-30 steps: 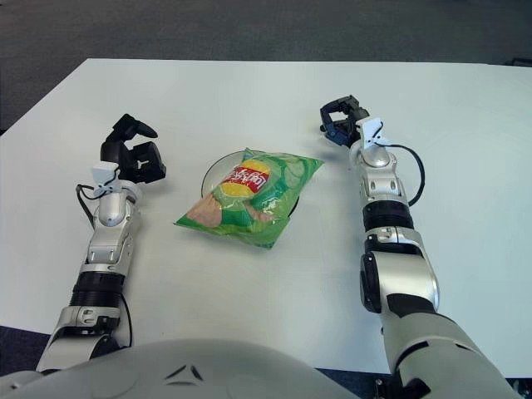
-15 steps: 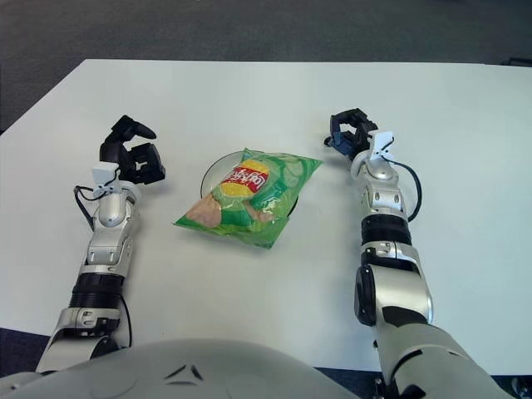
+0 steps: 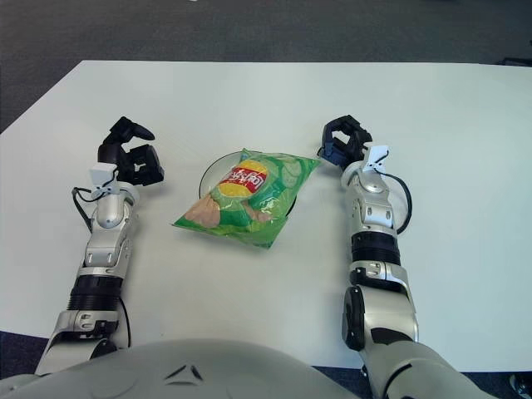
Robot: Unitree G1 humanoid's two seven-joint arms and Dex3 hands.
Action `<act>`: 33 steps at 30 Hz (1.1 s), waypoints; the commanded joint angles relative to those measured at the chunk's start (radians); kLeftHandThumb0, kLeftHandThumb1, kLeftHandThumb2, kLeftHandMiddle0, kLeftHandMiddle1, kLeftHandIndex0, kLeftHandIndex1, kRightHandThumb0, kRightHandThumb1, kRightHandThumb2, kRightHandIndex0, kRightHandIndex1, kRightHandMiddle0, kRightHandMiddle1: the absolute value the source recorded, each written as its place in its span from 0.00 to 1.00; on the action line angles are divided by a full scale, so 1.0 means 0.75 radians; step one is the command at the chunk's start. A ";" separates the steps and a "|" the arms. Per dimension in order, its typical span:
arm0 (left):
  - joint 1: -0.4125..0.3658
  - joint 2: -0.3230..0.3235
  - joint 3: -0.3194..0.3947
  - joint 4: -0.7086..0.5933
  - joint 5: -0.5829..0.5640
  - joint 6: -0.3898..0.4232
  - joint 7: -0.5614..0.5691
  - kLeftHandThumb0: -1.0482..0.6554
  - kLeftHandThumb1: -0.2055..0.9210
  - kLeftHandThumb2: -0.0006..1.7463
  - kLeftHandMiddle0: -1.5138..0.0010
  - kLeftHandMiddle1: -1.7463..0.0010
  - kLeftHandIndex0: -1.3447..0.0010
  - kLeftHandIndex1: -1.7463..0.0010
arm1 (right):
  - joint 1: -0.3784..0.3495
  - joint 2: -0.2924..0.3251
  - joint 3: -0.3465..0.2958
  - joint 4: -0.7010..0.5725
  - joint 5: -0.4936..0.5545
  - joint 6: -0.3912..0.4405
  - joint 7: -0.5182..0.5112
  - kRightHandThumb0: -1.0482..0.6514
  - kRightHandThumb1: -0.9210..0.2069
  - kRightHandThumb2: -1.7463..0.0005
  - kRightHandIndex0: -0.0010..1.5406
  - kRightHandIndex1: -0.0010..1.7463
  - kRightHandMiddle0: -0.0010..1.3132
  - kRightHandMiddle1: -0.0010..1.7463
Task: Put the snack into the plate.
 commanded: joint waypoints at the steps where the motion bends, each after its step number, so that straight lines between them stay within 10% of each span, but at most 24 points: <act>1: 0.154 -0.041 -0.007 0.048 0.005 0.023 0.005 0.31 0.37 0.83 0.08 0.00 0.48 0.00 | 0.112 0.071 0.032 -0.052 -0.005 0.094 -0.039 0.33 0.56 0.23 0.66 1.00 0.48 1.00; 14: 0.176 -0.041 -0.006 0.027 0.014 0.006 0.011 0.30 0.34 0.85 0.08 0.00 0.45 0.00 | 0.235 0.100 0.094 -0.324 -0.049 0.392 -0.147 0.32 0.58 0.21 0.75 1.00 0.50 1.00; 23: 0.191 -0.050 -0.013 0.004 0.009 0.021 0.010 0.30 0.33 0.86 0.08 0.00 0.45 0.00 | 0.318 0.186 0.082 -0.416 -0.025 0.371 -0.208 0.31 0.64 0.16 0.79 1.00 0.54 1.00; 33: 0.217 -0.046 -0.026 -0.004 -0.001 0.009 -0.020 0.30 0.35 0.84 0.09 0.00 0.46 0.00 | 0.379 0.267 0.044 -0.266 0.044 -0.108 -0.110 0.26 0.77 0.06 0.87 1.00 0.64 1.00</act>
